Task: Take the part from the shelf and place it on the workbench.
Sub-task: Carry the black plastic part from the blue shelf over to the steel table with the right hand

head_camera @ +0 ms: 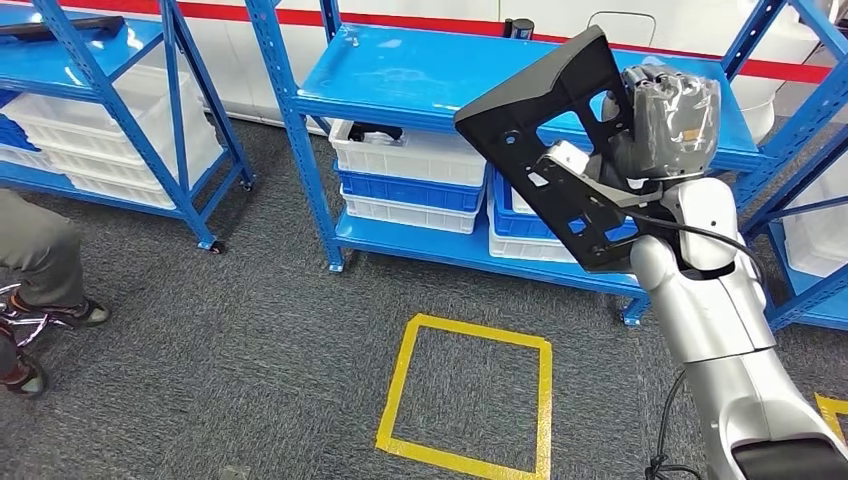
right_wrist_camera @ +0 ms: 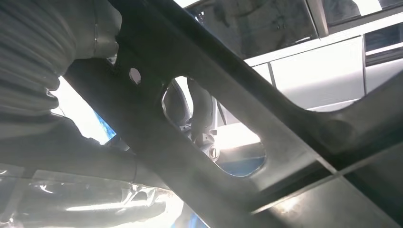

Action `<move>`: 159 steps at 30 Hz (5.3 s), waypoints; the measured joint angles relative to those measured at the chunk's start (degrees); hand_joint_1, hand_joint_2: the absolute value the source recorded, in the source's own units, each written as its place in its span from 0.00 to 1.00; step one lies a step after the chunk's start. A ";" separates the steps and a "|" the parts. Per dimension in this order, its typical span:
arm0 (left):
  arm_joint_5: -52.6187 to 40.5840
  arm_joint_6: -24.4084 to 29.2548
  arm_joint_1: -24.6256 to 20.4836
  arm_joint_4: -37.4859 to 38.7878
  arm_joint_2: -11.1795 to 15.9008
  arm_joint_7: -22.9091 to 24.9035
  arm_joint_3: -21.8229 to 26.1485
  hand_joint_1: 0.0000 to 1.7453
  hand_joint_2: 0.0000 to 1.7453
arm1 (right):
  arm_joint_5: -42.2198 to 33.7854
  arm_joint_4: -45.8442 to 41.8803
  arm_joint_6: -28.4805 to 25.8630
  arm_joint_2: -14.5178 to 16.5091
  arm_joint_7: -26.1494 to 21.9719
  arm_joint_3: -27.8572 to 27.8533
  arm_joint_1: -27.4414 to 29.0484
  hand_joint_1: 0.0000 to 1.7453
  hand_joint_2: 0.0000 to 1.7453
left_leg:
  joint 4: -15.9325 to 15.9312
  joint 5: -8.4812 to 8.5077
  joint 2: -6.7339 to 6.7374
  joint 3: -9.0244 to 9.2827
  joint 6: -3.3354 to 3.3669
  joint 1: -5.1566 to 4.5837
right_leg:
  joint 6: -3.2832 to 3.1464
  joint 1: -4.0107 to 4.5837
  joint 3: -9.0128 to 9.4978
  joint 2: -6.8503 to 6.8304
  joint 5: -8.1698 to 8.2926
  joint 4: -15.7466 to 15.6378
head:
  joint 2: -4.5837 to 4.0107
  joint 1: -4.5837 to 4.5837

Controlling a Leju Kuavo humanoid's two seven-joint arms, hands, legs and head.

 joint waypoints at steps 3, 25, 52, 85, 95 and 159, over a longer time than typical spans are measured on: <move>0.02 -0.03 -0.02 -0.01 0.04 -0.08 0.02 0.00 1.00 | 0.05 0.02 0.11 -0.22 0.03 -0.11 0.04 0.87 1.00 | -0.23 1.84 0.15 -2.01 0.56 0.06 | -0.65 -0.08 -3.99 0.04 -6.39 11.02 | -0.01 0.65; -0.03 -0.30 -0.01 -0.01 0.47 -0.57 0.48 0.00 1.00 | 2.77 1.45 -0.06 0.66 1.86 -1.44 -0.19 0.87 1.00 | 3.46 -1.16 -0.32 -1.78 -1.95 0.27 | -1.02 -0.29 2.49 0.24 -0.07 -1.81 | 0.00 0.15; -1.33 0.78 0.09 -0.02 0.25 -1.71 0.92 0.00 1.00 | 3.05 0.61 -1.74 2.90 0.75 -3.84 2.54 0.87 1.00 | 16.36 -3.27 -0.10 -11.11 -3.19 0.61 | -1.87 -0.62 5.18 3.35 -1.95 -2.19 | 0.00 0.51; -1.96 0.82 -0.02 0.01 0.28 -1.72 0.88 0.00 1.00 | 3.06 -1.19 -1.99 2.75 0.60 -5.40 4.43 0.87 1.00 | 6.33 -2.10 -3.12 -3.29 -1.77 0.78 | -1.74 -0.13 2.12 5.61 1.06 -2.13 | 0.00 0.76; -1.81 0.82 0.11 0.01 0.38 -1.75 0.90 0.00 1.00 | 3.06 -1.45 -1.97 2.73 0.60 -5.42 4.18 0.87 1.00 | 1.92 -1.10 -6.26 -1.33 -0.97 0.85 | -1.11 -0.15 1.70 6.80 1.46 -2.06 | 0.00 1.31; -2.01 1.66 0.31 -0.37 -1.01 -11.36 1.86 0.00 1.00 | 11.56 -13.21 1.71 3.62 3.89 -10.49 15.61 0.87 1.00 | -0.04 0.00 2.90 -0.40 -0.22 0.43 | 1.02 -0.54 -6.64 0.43 -4.30 13.28 | 0.00 1.48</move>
